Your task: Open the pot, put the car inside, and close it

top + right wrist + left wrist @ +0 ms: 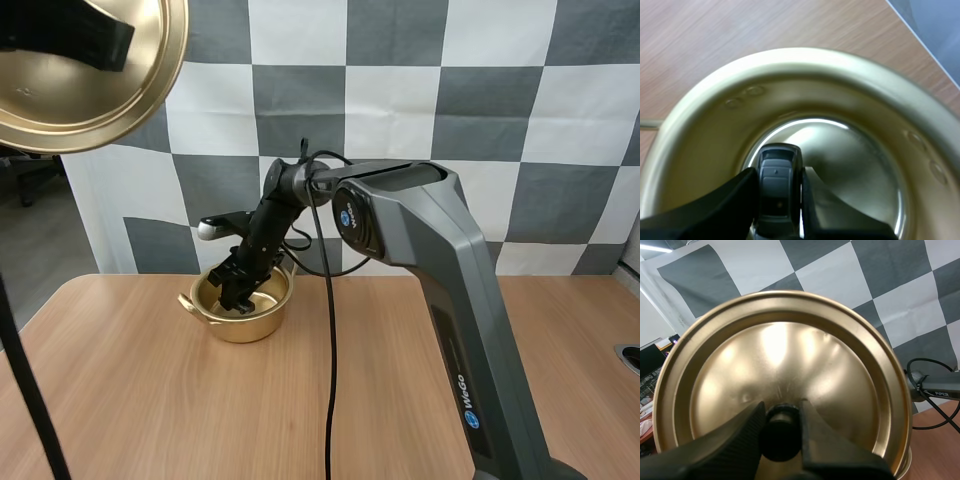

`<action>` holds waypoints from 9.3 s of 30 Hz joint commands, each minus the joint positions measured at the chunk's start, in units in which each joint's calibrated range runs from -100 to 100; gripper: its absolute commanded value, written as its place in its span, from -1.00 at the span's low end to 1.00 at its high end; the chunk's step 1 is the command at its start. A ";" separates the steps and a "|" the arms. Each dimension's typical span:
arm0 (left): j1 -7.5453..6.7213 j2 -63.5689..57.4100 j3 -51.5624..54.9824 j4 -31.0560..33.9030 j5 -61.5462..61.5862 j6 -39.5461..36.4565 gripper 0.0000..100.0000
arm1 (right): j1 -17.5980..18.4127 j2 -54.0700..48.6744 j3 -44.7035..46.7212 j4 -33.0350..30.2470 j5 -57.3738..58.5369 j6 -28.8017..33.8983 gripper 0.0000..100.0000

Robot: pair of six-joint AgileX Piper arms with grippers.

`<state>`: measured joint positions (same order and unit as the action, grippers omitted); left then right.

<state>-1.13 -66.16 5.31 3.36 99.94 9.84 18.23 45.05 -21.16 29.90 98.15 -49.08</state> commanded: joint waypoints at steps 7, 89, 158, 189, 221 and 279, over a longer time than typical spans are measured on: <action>0.03 0.00 0.02 -0.10 0.06 0.01 -1.00 | 1.68 0.04 0.01 -2.77 -0.35 0.01 0.41; 0.03 57.70 18.22 -4.07 -35.18 4.35 -1.00 | -15.80 -94.24 -2.30 -22.55 1.85 13.71 1.00; 0.03 72.20 18.22 -6.46 -29.79 5.61 -1.00 | -15.80 -96.02 -2.17 -24.69 1.85 15.51 1.00; 0.03 69.70 18.22 0.81 -42.37 3.69 1.00 | -15.80 -96.01 -2.17 -23.57 1.85 15.51 1.00; 2.68 46.51 -6.12 0.15 -21.72 -17.28 -1.00 | -15.80 -94.95 9.72 -36.13 1.85 23.65 1.00; -0.24 -33.84 94.69 -3.36 -79.91 -17.19 -1.00 | -17.54 -116.94 90.56 -44.85 -52.48 43.93 -1.00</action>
<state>-1.32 -100.00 79.23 0.00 20.04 -7.41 0.64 -70.79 66.23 -14.89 48.53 -5.15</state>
